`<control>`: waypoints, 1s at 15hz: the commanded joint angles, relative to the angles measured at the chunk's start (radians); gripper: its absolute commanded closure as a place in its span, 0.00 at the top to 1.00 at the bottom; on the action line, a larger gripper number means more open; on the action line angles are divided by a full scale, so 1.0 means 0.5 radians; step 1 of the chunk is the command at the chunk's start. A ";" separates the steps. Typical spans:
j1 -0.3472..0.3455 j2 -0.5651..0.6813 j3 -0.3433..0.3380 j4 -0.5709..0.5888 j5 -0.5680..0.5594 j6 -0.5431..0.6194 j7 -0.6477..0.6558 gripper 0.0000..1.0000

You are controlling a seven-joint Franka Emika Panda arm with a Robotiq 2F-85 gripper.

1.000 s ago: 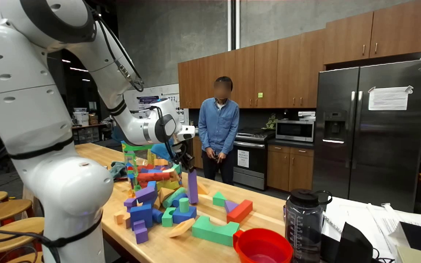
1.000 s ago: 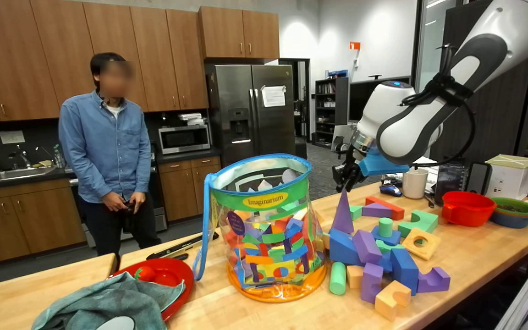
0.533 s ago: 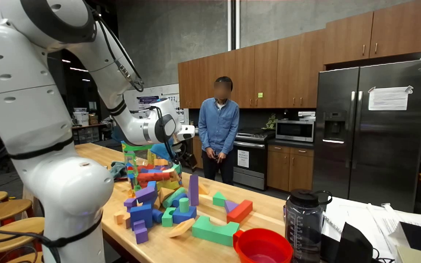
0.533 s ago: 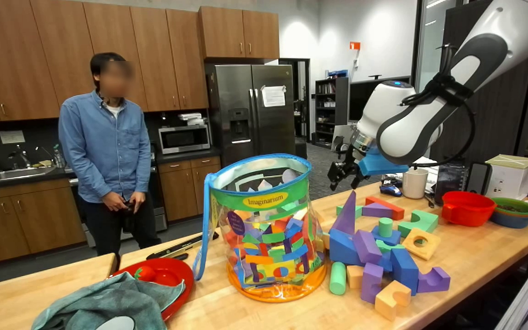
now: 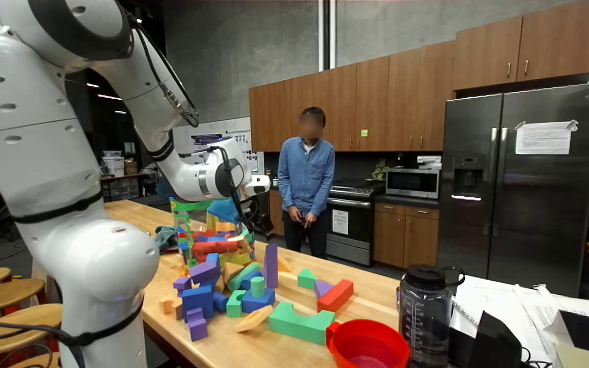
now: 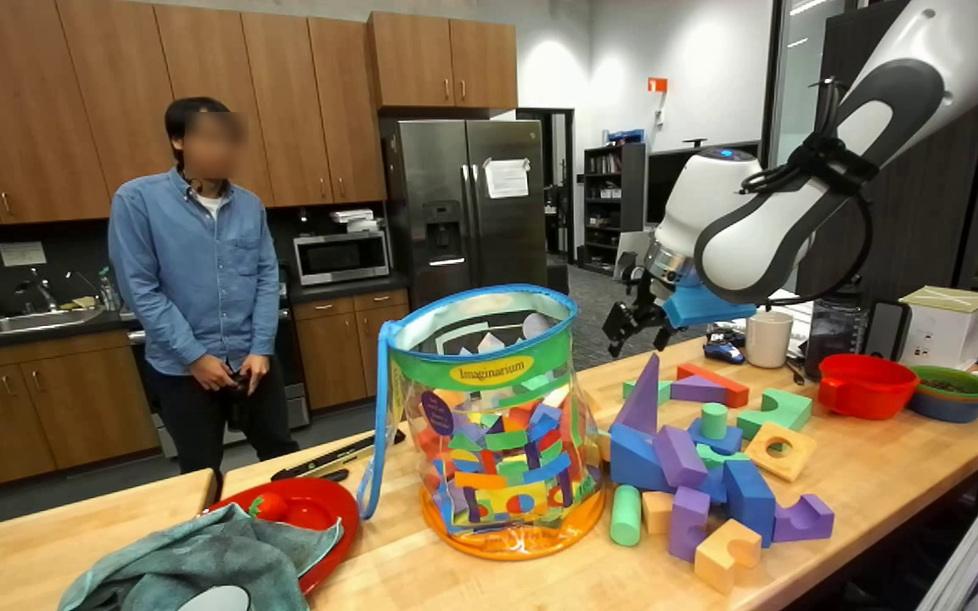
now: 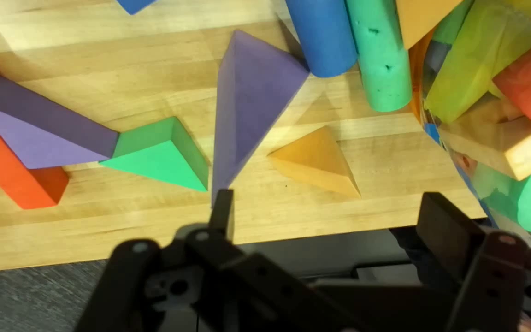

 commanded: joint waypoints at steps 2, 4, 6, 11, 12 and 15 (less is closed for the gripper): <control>-0.023 -0.022 0.051 0.049 0.021 -0.157 -0.028 1.00; -0.018 -0.033 0.060 0.073 0.018 -0.204 -0.028 1.00; -0.018 -0.038 0.063 0.073 0.017 -0.214 -0.028 1.00; -0.023 -0.039 0.062 0.073 0.016 -0.217 -0.034 1.00; -0.023 -0.039 0.062 0.073 0.016 -0.217 -0.034 1.00; -0.023 -0.039 0.062 0.073 0.016 -0.218 -0.034 1.00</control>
